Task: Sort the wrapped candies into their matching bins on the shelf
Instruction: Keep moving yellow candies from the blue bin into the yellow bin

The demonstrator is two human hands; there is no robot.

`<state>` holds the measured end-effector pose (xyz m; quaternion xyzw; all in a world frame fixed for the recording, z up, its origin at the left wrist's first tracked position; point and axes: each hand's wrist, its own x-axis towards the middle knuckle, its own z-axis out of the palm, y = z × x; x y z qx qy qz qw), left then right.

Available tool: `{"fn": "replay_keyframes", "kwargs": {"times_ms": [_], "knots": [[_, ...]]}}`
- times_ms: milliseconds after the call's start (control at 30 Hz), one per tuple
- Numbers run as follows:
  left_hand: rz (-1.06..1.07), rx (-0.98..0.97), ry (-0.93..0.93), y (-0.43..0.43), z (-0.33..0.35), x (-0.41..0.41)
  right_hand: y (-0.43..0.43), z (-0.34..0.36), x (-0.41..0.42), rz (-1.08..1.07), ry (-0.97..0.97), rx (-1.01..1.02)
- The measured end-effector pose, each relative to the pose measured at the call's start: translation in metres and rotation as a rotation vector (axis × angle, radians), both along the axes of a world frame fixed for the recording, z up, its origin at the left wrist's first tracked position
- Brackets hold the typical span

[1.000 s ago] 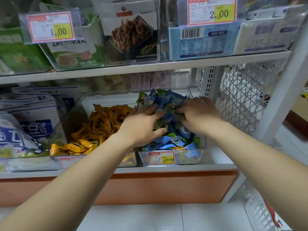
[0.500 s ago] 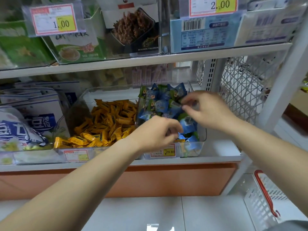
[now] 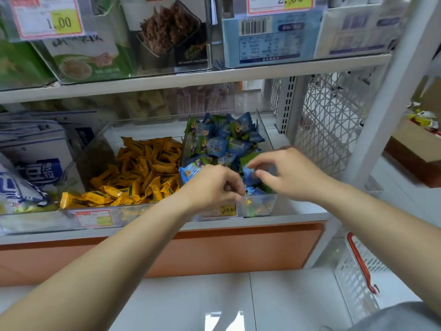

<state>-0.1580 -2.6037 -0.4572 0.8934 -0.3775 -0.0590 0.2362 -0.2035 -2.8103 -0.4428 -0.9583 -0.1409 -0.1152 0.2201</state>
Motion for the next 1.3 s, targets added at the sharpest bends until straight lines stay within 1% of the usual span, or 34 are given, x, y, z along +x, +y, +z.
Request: {"fn": "replay_keyframes", "kwargs": {"times_ms": [133,167,233,300,400,433,467,500,567,633,700,767,867,1000,1067,1167,1300], "knots": [[0.085,-0.159,0.059,0.002,0.002,-0.001,0.006,0.001,-0.003,0.022,-0.021,-0.004],[0.096,-0.171,0.054,0.004,0.004,0.000,0.009,0.000,-0.004,0.041,-0.015,-0.023],[0.087,-0.136,0.047,0.008,0.003,0.001,0.016,-0.003,-0.006,0.072,0.006,-0.115],[0.094,-0.138,0.076,0.012,0.001,-0.003,0.021,-0.007,-0.005,0.063,0.007,-0.197],[0.170,-0.305,0.123,0.019,0.009,-0.006,0.030,-0.015,-0.004,0.054,0.045,-0.189],[0.193,-0.359,0.116,0.023,0.014,-0.006,0.033,-0.017,-0.003,0.062,0.067,-0.205],[0.210,-0.369,0.064,0.028,0.019,-0.004,0.036,-0.018,-0.003,0.067,0.089,-0.238],[0.222,-0.320,-0.036,0.035,0.022,-0.002,0.037,-0.020,-0.002,0.067,0.104,-0.279],[0.237,-0.104,-0.263,0.047,0.021,-0.002,0.039,-0.019,-0.001,0.066,0.115,-0.330],[0.228,0.064,-0.384,0.054,0.014,-0.003,0.039,-0.016,-0.001,0.074,0.115,-0.325],[0.204,0.129,-0.467,0.055,0.006,-0.004,0.040,-0.015,-0.002,0.075,0.152,-0.306],[0.200,0.145,-0.539,0.054,0.004,-0.004,0.043,-0.017,-0.004,0.046,0.186,-0.302],[0.227,0.149,-0.574,0.052,0.002,-0.003,0.043,-0.020,-0.005,-0.004,0.168,-0.243],[0.245,0.134,-0.529,0.050,0.002,-0.003,0.039,-0.016,-0.004,-0.022,0.163,-0.098],[0.252,0.125,-0.515,0.049,0.003,-0.003,0.038,-0.015,-0.003,-0.005,0.157,-0.076],[0.255,0.105,-0.481,0.049,0.004,-0.002,0.037,-0.016,-0.001,0.030,0.157,-0.188],[0.250,0.114,-0.476,0.048,0.003,-0.003,0.037,-0.013,0.001,0.078,0.292,-0.296]]}}
